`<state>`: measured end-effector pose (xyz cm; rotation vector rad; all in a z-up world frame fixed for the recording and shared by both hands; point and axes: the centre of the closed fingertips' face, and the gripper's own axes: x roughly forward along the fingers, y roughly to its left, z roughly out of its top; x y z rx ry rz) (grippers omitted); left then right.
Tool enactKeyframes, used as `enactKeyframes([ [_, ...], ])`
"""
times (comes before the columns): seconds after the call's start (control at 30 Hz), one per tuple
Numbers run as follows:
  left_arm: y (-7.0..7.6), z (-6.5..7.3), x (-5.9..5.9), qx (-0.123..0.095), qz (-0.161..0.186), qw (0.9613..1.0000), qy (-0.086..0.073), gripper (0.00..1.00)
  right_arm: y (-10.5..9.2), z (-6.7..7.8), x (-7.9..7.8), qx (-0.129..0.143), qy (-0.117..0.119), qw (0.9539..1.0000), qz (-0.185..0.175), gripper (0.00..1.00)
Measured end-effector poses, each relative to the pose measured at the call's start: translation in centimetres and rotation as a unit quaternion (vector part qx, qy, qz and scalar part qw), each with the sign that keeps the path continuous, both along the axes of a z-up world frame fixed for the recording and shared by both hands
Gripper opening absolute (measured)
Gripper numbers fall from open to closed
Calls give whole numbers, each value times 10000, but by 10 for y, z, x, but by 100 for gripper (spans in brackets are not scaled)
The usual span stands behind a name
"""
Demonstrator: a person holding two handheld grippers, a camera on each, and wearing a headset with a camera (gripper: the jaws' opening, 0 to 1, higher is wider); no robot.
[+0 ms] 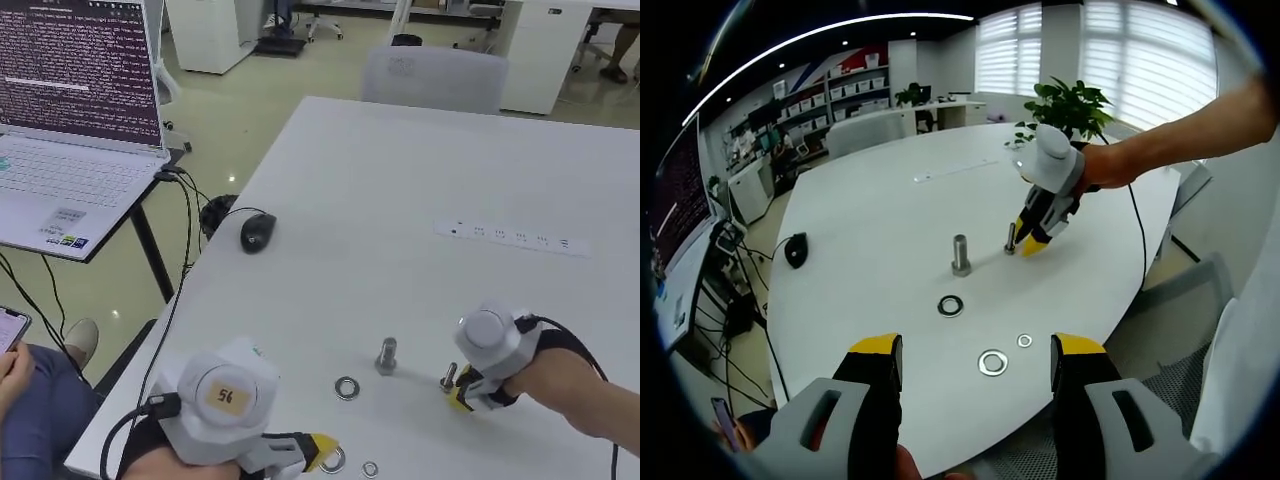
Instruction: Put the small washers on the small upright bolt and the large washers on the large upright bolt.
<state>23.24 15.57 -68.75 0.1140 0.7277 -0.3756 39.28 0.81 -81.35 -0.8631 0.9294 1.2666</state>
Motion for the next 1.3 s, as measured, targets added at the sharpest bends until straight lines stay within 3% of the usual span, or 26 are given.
enactKeyframes([
  [0.27, 1, 0, -2, -11, 6, 10000, -20, 59, -11, 10, -11, 303, -60, 9993, -230, 24],
  [0.47, 1, 2, -1, -18, 12, 10000, -49, 59, -17, 13, -33, 517, -74, 9983, -273, 27],
  [0.7, 1, 3, -1, -29, -2, 10000, -75, 59, -16, 3, -66, 591, 134, 9979, -222, 26],
  [0.9, 1, 3, -1, -39, -17, 10000, -84, 59, -1, 1, -85, 692, 254, 9972, -92, 26],
  [1.13, -3, 3, 0, -54, -88, 9999, -74, 59, 31, -1, -108, 905, 389, 9951, 112, 25],
  [1.3, -5, 5, 3, -33, -147, 9998, -94, 59, 52, -4, -131, 887, 439, 9937, 516, 25],
])
